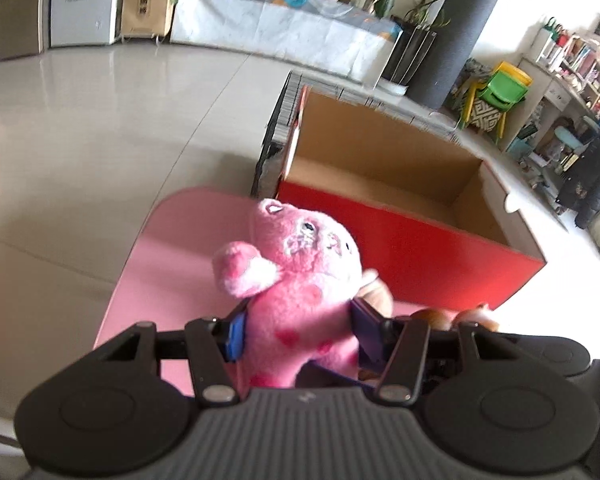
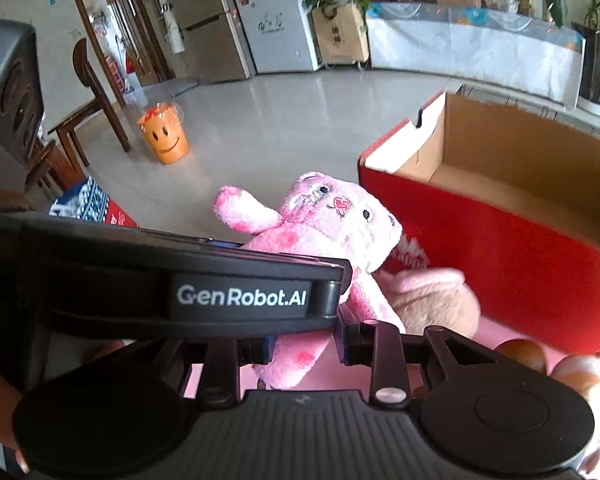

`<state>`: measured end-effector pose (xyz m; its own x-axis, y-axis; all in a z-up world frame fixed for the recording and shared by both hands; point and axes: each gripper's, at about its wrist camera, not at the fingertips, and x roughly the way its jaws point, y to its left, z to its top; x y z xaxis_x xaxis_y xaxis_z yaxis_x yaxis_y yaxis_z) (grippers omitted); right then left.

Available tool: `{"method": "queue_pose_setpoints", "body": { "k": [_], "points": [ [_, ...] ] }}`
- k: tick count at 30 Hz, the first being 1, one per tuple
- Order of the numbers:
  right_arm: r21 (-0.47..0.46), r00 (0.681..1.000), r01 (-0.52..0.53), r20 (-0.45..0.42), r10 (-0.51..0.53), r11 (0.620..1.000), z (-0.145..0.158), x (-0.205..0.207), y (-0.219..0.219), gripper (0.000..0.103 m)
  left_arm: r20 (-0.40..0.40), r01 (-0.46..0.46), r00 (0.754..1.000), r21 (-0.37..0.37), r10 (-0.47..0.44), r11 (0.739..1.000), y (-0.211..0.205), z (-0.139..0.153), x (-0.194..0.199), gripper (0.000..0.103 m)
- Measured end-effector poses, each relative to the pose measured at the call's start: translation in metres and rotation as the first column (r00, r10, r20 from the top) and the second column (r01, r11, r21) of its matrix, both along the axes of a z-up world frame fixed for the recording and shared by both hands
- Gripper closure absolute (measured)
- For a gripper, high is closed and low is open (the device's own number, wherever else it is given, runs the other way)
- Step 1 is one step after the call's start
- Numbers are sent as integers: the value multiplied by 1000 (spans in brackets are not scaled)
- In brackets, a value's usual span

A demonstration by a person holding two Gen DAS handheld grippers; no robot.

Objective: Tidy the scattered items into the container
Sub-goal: 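Lift the pink bunny with the right gripper and carry it over the box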

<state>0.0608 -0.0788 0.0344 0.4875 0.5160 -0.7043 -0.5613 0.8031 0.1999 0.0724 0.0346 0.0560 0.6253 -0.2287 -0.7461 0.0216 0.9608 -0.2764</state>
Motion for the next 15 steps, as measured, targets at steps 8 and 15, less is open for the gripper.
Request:
{"method": "queue_pose_setpoints", "body": {
  "k": [8, 15],
  "points": [
    [15, 993, 57, 99, -58, 998, 43, 1, -18, 72, 102, 32, 994, 0, -32, 999, -22, 46, 7, 50],
    [37, 979, 110, 167, -115, 993, 69, 7, -34, 72, 160, 79, 984, -4, -78, 997, -44, 69, 33, 50]
  ]
}}
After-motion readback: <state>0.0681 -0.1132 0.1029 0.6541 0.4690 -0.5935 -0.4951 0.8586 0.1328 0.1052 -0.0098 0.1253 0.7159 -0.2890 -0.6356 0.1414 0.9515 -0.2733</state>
